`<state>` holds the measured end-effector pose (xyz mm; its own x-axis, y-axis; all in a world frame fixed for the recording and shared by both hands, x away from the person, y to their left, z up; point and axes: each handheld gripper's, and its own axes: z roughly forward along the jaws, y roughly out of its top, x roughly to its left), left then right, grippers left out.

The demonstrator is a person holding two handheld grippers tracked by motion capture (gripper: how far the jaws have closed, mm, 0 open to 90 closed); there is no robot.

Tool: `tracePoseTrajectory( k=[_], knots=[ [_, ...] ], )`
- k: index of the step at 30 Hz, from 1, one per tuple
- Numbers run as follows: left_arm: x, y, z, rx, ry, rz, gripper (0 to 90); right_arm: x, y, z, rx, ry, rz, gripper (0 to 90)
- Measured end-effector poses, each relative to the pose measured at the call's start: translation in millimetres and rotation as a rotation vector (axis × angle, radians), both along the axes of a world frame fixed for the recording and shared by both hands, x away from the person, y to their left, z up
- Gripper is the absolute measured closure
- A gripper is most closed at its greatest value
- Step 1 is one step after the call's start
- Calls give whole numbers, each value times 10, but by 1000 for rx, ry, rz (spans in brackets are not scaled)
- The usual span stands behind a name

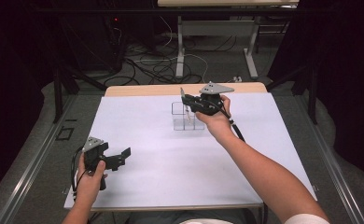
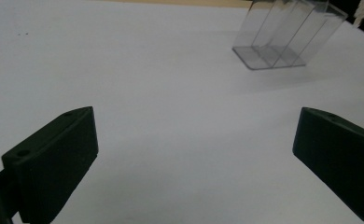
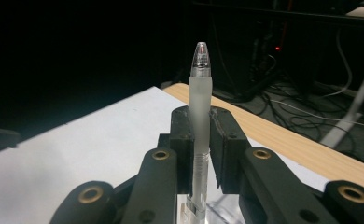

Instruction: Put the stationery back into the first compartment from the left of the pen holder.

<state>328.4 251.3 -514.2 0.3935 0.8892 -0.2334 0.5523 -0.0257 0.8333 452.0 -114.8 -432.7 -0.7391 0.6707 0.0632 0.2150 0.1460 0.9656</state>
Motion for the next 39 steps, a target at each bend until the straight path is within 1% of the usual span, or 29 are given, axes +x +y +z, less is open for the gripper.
tracePoseTrajectory(
  k=[2, 4, 5, 6, 7, 9, 10, 11, 13, 14, 15, 16, 17, 18, 19, 21, 22, 23, 24, 25, 26, 29, 30, 31, 32, 34, 35, 36, 39],
  knots=[
    [8, -58, 34, -9, -13, -23, 0, -31, 44, -4, 24, 4, 24, 803],
    [17, -113, 72, -19, -24, -43, 0, -36, 52, -6, 29, 2, 33, 803],
    [21, -158, 103, -19, -38, -62, 0, -49, 64, -3, 34, 7, 40, 803],
    [29, -194, 130, -14, -51, -71, 0, -64, 83, -5, 50, -1, 48, 803],
    [40, -234, 159, -19, -54, -82, 0, -96, 108, 1, 61, 1, 65, 803],
    [59, -307, 203, -26, -64, -97, 0, -107, 117, 2, 65, 2, 70, 803],
    [70, -362, 233, -31, -66, -120, 0, -124, 127, 7, 62, 7, 75, 803],
    [77, -403, 255, -22, -74, -137, 0, -149, 148, 10, 67, 3, 88, 802],
    [115, -477, 295, -9, -85, -152, 0, -156, 155, 11, 73, 0, 92, 803],
    [138, -526, 309, -35, -82, -148, 1, -175, 165, 14, 84, -1, 94, 802],
    [164, -553, 329, -31, -87, -153, 6, -187, 166, 20, 81, -1, 99, 803],
    [190, -586, 348, -40, -91, -156, 21, -198, 169, 23, 87, -3, 104, 802],
    [218, -615, 369, -40, -92, -161, 67, -222, 170, 33, 87, 1, 110, 803],
    [238, -638, 386, -41, -92, -170, 67, -222, 170, 33, 87, 1, 110, 803],
    [268, -684, 417, -47, -99, -179, 99, -241, 175, 39, 95, -3, 114, 802],
    [312, -766, 468, -51, -106, -200, 116, -245, 175, 41, 97, -4, 117, 803],
    [335, -797, 486, -48, -110, -217, 143, -254, 176, 45, 100, -4, 116, 802],
    [369, -847, 518, -34, -106, -243, 165, -256, 176, 48, 102, -5, 118, 802],
    [394, -891, 542, -30, -99, -259, 165, -258, 170, 55, 98, -9, 120, 802],
    [419, -931, 565, -25, -97, -273, 228, -266, 159, 65, 99, -4, 118, 802],
    [436, -961, 583, -22, -92, -279, 256, -268, 157, 65, 108, -6, 118, 803],
    [508, -1074, 647, -15, -81, -297, 287, -274, 147, 72, 112, -13, 117, 803],
    [528, -1110, 665, -14, -80, -293, 337, -286, 133, 79, 115, -15, 119, 802],
    [552, -1130, 684, -6, -78, -294, 337, -286, 133, 79, 115, -15, 119, 802],
    [577, -1157, 704, -12, -77, -294, 410, -298, 115, 82, 116, -19, 115, 802],
    [605, -1197, 728, -16, -81, -295, 429, -302, 104, 82, 117, -17, 113, 802],
    [619, -1224, 745, -8, -82, -303, 438, -301, 91, 82, 113, -21, 109, 802],
    [625, -1245, 751, -10, -86, -305, 456, -297, 69, 75, 121, -19, 104, 802],
    [654, -1305, 783, 3, -77, -328, 463, -294, 40, 70, 121, -16, 98, 802]
  ],
)
